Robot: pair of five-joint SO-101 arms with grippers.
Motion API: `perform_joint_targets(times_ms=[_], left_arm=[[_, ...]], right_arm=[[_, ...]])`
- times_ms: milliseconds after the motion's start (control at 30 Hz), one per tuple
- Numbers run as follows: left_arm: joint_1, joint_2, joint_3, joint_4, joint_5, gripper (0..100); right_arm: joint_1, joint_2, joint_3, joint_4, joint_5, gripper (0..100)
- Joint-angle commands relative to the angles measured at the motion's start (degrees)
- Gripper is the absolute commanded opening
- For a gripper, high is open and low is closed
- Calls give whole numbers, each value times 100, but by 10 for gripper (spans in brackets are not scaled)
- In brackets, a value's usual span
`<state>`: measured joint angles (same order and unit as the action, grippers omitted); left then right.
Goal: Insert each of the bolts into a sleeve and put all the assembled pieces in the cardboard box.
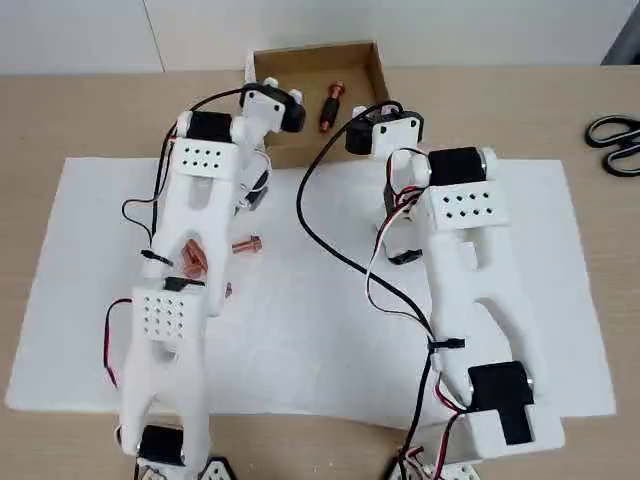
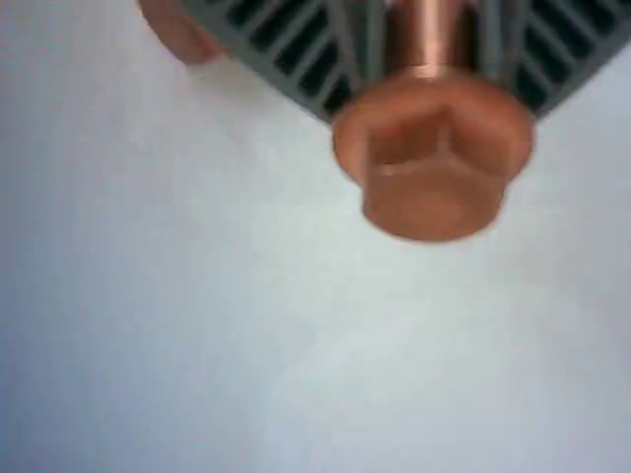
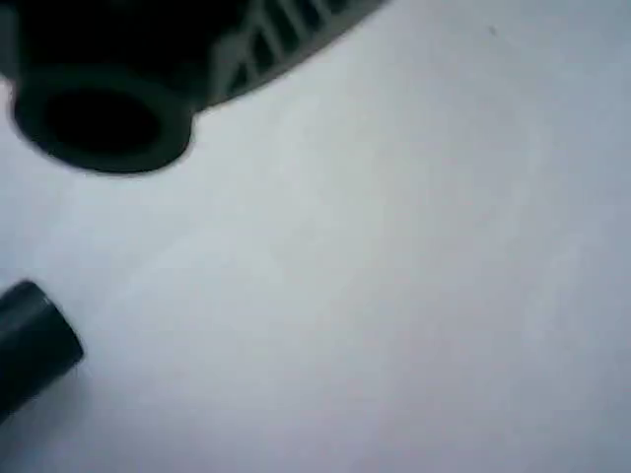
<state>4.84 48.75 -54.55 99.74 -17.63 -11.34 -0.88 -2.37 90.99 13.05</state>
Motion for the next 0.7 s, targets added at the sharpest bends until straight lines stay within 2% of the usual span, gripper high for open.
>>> perform_joint_targets(times_ms=[0, 233, 367, 667], left_arm=[[79, -941, 224, 70, 35, 6], [-35, -2303, 725, 70, 378, 6], [-211, -3499, 1429, 70, 844, 6], [-343, -5811, 2967, 62, 853, 6]], right_arm=[[31, -295, -255, 57, 35, 3], [22, -338, -255, 57, 35, 3], [57, -347, -290, 48, 53, 3], [22, -1015, -290, -4, 44, 3]])
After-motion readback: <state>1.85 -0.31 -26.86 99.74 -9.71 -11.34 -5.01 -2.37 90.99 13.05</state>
